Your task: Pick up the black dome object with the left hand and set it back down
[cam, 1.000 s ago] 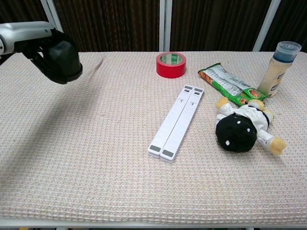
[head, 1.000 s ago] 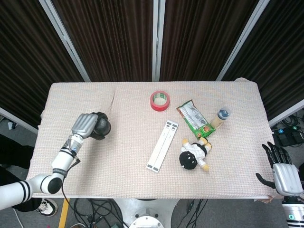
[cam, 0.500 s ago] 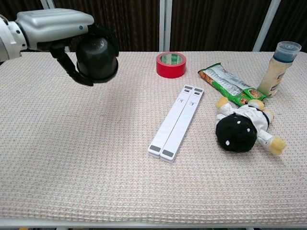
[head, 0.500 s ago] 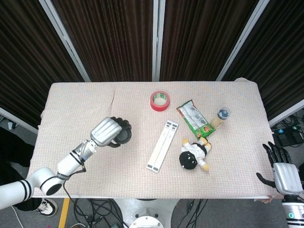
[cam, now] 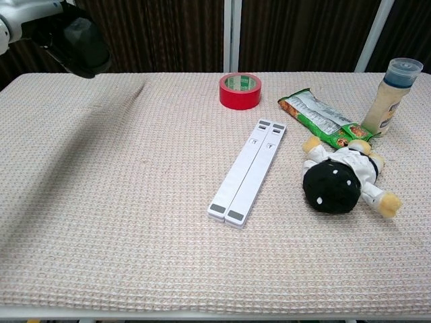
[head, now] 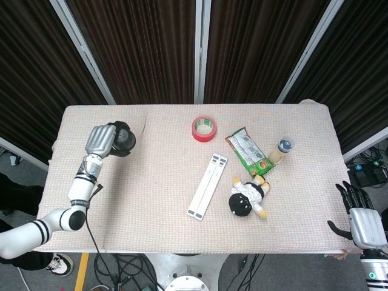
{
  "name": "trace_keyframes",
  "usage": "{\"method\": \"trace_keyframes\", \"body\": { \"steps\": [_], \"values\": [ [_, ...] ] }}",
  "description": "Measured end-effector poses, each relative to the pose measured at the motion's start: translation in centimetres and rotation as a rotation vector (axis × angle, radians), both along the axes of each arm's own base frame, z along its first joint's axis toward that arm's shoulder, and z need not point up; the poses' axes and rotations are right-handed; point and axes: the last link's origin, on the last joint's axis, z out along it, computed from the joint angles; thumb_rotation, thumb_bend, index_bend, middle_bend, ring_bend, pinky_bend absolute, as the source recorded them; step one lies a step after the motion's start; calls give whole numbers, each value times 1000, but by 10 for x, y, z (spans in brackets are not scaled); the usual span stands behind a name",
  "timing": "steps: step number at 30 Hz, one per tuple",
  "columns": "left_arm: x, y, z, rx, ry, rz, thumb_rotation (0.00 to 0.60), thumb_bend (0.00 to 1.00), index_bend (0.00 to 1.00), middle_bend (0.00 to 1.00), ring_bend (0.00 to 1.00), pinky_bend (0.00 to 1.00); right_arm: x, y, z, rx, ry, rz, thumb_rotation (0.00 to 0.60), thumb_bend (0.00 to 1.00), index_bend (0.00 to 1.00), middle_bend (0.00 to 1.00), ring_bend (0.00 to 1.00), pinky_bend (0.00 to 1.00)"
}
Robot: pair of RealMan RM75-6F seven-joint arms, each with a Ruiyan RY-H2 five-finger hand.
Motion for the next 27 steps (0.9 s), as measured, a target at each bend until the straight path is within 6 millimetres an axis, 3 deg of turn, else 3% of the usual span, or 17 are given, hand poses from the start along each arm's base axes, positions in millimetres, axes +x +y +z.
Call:
{"method": "trace_keyframes", "body": {
  "steps": [5, 9, 12, 14, 17, 27],
  "values": [
    [33, -37, -18, -146, -93, -104, 600, 222, 457, 486, 375, 484, 0, 0, -1, 4, 2, 0, 600, 101, 0, 0, 0, 0],
    [68, -91, -35, -324, -158, -252, 600, 221, 454, 486, 375, 483, -1, 0, -3, 12, 1, -4, 600, 101, 0, 0, 0, 0],
    [77, -124, -43, -424, -170, -323, 600, 222, 454, 486, 375, 483, -1, -1, -3, 11, 1, -4, 600, 101, 0, 0, 0, 0],
    [74, -130, -46, -446, -165, -330, 600, 222, 454, 486, 375, 483, -1, -1, -2, 8, 0, -6, 600, 101, 0, 0, 0, 0],
    [66, -117, -42, -414, -155, -297, 600, 221, 455, 486, 375, 483, -2, -1, -2, 6, 1, -10, 600, 101, 0, 0, 0, 0],
    [5, -1, 1, -123, -4, -70, 600, 222, 454, 486, 375, 483, -3, -3, -3, 7, 5, -17, 600, 101, 0, 0, 0, 0]
  ]
}}
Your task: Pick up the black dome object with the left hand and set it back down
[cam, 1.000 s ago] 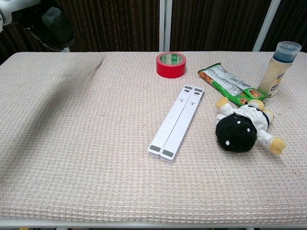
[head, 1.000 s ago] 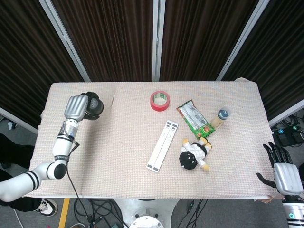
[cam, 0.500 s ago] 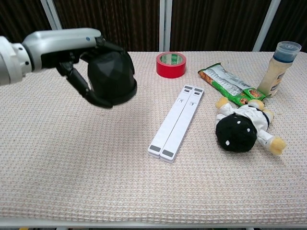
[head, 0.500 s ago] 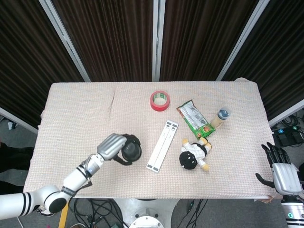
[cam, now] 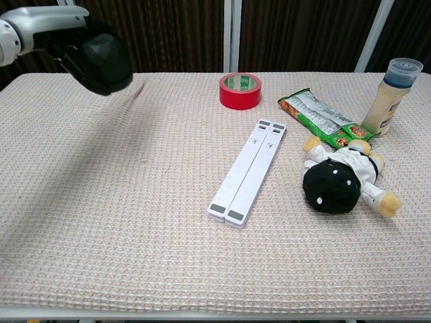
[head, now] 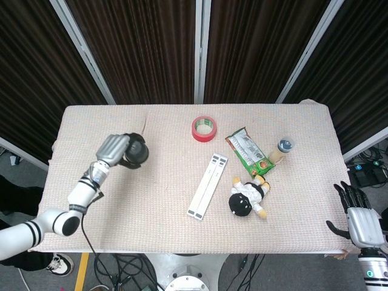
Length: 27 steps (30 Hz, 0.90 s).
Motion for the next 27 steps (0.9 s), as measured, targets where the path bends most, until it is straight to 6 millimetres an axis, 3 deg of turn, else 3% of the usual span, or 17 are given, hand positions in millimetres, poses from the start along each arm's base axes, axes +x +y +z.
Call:
{"method": "trace_keyframes", "body": {
  "steps": [4, 8, 11, 15, 18, 20, 23, 27],
  "values": [
    [-25, 25, 18, 87, 42, 83, 600, 222, 452, 486, 375, 483, -2, 0, 1, -4, -3, -6, 600, 101, 0, 0, 0, 0],
    [-24, 18, 15, 62, 49, 64, 600, 222, 446, 486, 374, 483, -2, 0, -1, 7, -4, -5, 600, 101, 0, 0, 0, 0],
    [-3, -10, -7, -45, 14, -9, 600, 222, 444, 486, 374, 483, -2, 0, -2, 9, -3, -3, 600, 101, 0, 0, 0, 0],
    [48, -81, -41, -268, -97, -163, 600, 222, 442, 486, 374, 483, -3, 0, -2, 10, -4, -7, 600, 101, 0, 0, 0, 0],
    [80, -124, -48, -378, -182, -255, 600, 222, 442, 486, 374, 483, -5, 0, -3, 12, -4, -14, 600, 101, 0, 0, 0, 0],
    [91, -136, -47, -405, -219, -272, 600, 222, 443, 486, 374, 483, -6, -1, -3, 13, -4, -18, 600, 101, 0, 0, 0, 0],
    [93, -134, -45, -390, -232, -266, 600, 222, 444, 486, 374, 483, -6, -1, -4, 15, -4, -21, 600, 101, 0, 0, 0, 0],
    [67, -93, -40, -248, -146, -211, 600, 222, 445, 486, 374, 483, -6, -2, -4, 13, -3, -21, 600, 101, 0, 0, 0, 0]
  ]
}}
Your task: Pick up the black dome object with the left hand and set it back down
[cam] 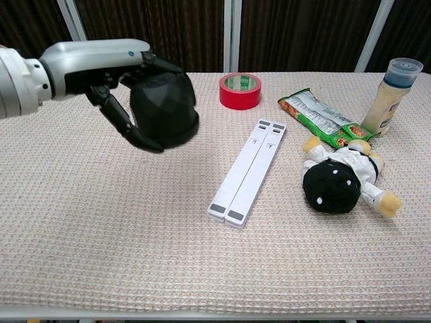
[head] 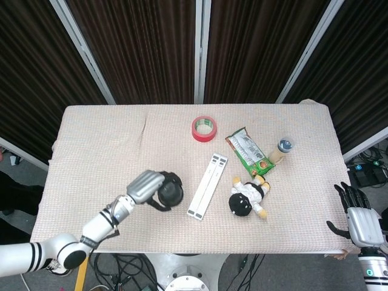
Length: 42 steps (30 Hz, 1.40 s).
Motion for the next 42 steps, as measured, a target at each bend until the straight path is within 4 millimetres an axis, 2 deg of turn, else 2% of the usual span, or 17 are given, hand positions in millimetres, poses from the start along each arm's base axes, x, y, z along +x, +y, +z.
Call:
{"method": "trace_keyframes", "body": {
  "steps": [2, 6, 7, 9, 12, 14, 17, 20, 22, 25, 27, 29, 32, 35, 39, 42],
  "values": [
    [-19, 28, 6, 96, 58, 40, 600, 222, 445, 486, 374, 483, 0, 0, 1, -2, 0, 0, 600, 101, 0, 0, 0, 0],
    [-65, 92, 35, 330, 185, 168, 600, 222, 445, 486, 374, 483, 0, 0, 2, -6, -1, -3, 600, 101, 0, 0, 0, 0],
    [-74, 103, 42, 371, 204, 201, 600, 222, 445, 486, 374, 483, 0, 0, 2, -5, -1, -4, 600, 101, 0, 0, 0, 0],
    [-93, 118, 57, 439, 238, 262, 600, 222, 444, 486, 374, 483, 0, -1, 1, -1, -1, -6, 600, 101, 0, 0, 0, 0],
    [-104, 123, 65, 472, 266, 283, 600, 222, 443, 486, 374, 483, 0, 0, -2, 9, -1, -5, 600, 101, 0, 0, 0, 0],
    [-103, 118, 61, 453, 266, 270, 600, 221, 441, 486, 374, 483, 0, 0, -2, 10, -1, -2, 600, 101, 0, 0, 0, 0],
    [-86, 98, 41, 357, 225, 223, 600, 222, 439, 486, 374, 483, 1, 0, -1, 5, 0, 1, 600, 101, 0, 0, 0, 0],
    [-50, 56, 13, 189, 132, 136, 600, 222, 439, 486, 374, 483, 0, 0, -1, 6, 0, -2, 600, 101, 0, 0, 0, 0],
    [-27, 29, 4, 93, 71, 86, 600, 222, 439, 486, 374, 483, 0, 0, -1, 7, -1, -5, 600, 101, 0, 0, 0, 0],
    [4, -8, -2, -21, -9, 5, 600, 222, 440, 486, 374, 483, -2, -1, -1, 7, -2, -10, 600, 101, 0, 0, 0, 0],
    [15, -20, -2, -59, -41, -14, 600, 222, 440, 486, 374, 483, -3, -1, -1, 9, -3, -13, 600, 101, 0, 0, 0, 0],
    [16, -21, -1, -64, -46, -9, 600, 222, 441, 486, 374, 483, -4, -1, -2, 10, -2, -15, 600, 101, 0, 0, 0, 0],
    [3, -4, 1, -13, -3, 26, 600, 222, 440, 486, 374, 483, -3, -1, -2, 7, -1, -14, 600, 101, 0, 0, 0, 0],
    [-27, 33, 9, 102, 88, 92, 600, 222, 441, 486, 374, 483, -3, -2, -1, 4, -1, -12, 600, 101, 0, 0, 0, 0],
    [-77, 90, 36, 315, 227, 215, 600, 222, 441, 486, 374, 483, -2, -2, -1, 4, -1, -13, 600, 101, 0, 0, 0, 0],
    [-107, 116, 59, 427, 282, 314, 600, 222, 441, 486, 374, 483, -3, -2, -1, 6, -2, -17, 600, 101, 0, 0, 0, 0]
  ]
}}
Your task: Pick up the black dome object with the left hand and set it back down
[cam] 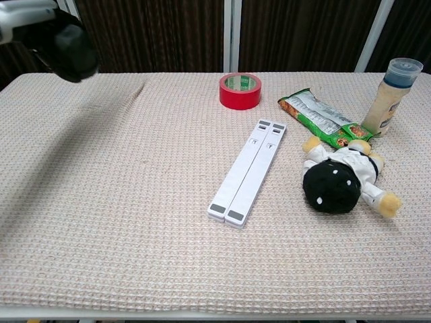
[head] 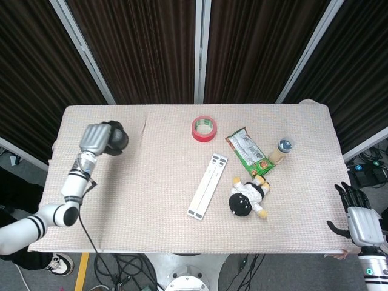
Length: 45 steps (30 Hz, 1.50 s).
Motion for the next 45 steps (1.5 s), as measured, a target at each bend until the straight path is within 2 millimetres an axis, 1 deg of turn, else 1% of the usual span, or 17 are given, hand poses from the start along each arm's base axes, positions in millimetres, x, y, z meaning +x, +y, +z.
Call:
{"method": "trace_keyframes", "body": {
  "steps": [3, 5, 6, 8, 10, 11, 15, 16, 18, 20, 24, 27, 33, 36, 42, 43, 45],
  "values": [
    [-13, 7, 11, 42, 27, 30, 600, 222, 441, 486, 374, 482, -1, 0, -2, 8, -1, -2, 600, 101, 0, 0, 0, 0],
    [-11, 3, 7, 32, 22, 22, 600, 222, 441, 486, 374, 482, 0, 0, -3, 11, -1, 1, 600, 101, 0, 0, 0, 0],
    [-7, -3, 1, 12, 9, 10, 600, 222, 441, 486, 374, 482, 0, 0, -2, 9, 0, 3, 600, 101, 0, 0, 0, 0],
    [3, -16, -13, -33, -26, -20, 600, 221, 440, 486, 374, 481, 1, 0, -2, 4, 0, 6, 600, 101, 0, 0, 0, 0],
    [20, -38, -31, -103, -79, -69, 600, 221, 440, 486, 374, 481, 2, 0, -1, 1, -1, 10, 600, 101, 0, 0, 0, 0],
    [31, -52, -41, -145, -111, -103, 600, 222, 440, 486, 374, 481, 2, 0, -1, 1, -1, 12, 600, 101, 0, 0, 0, 0],
    [62, -96, -66, -265, -205, -204, 600, 222, 439, 486, 374, 481, 4, 1, 0, 2, -1, 18, 600, 101, 0, 0, 0, 0],
    [66, -102, -69, -279, -215, -220, 600, 222, 440, 486, 374, 481, 4, 1, 0, 1, -1, 19, 600, 101, 0, 0, 0, 0],
    [69, -107, -73, -288, -222, -230, 600, 222, 439, 486, 374, 481, 4, 1, 1, -3, -4, 22, 600, 101, 0, 0, 0, 0],
    [64, -104, -76, -278, -215, -213, 600, 222, 440, 486, 374, 481, 6, 1, 2, -6, -7, 29, 600, 101, 0, 0, 0, 0],
    [39, -89, -78, -237, -189, -129, 600, 222, 439, 486, 374, 481, 14, 0, 4, -18, -6, 65, 600, 101, 0, 0, 0, 0],
    [22, -83, -82, -219, -182, -72, 600, 222, 439, 486, 374, 481, 22, -1, 4, -22, -3, 89, 600, 101, 0, 0, 0, 0],
    [-3, -79, -95, -204, -189, -1, 600, 221, 439, 486, 374, 481, 32, -1, 0, -8, 6, 112, 600, 101, 0, 0, 0, 0],
    [-7, -83, -103, -205, -197, -4, 600, 221, 439, 486, 374, 481, 36, -2, -1, -5, 9, 117, 600, 101, 0, 0, 0, 0],
    [-5, -92, -119, -209, -215, -38, 600, 217, 430, 483, 371, 476, 37, -3, -3, 4, 12, 114, 600, 101, 0, 0, 0, 0],
    [-4, -92, -122, -210, -222, -37, 600, 209, 416, 476, 363, 467, 37, -3, -3, 4, 12, 112, 600, 101, 0, 0, 0, 0],
    [-4, -93, -126, -214, -230, -39, 600, 172, 352, 429, 316, 423, 36, -2, -3, 4, 12, 108, 600, 101, 0, 0, 0, 0]
  ]
}}
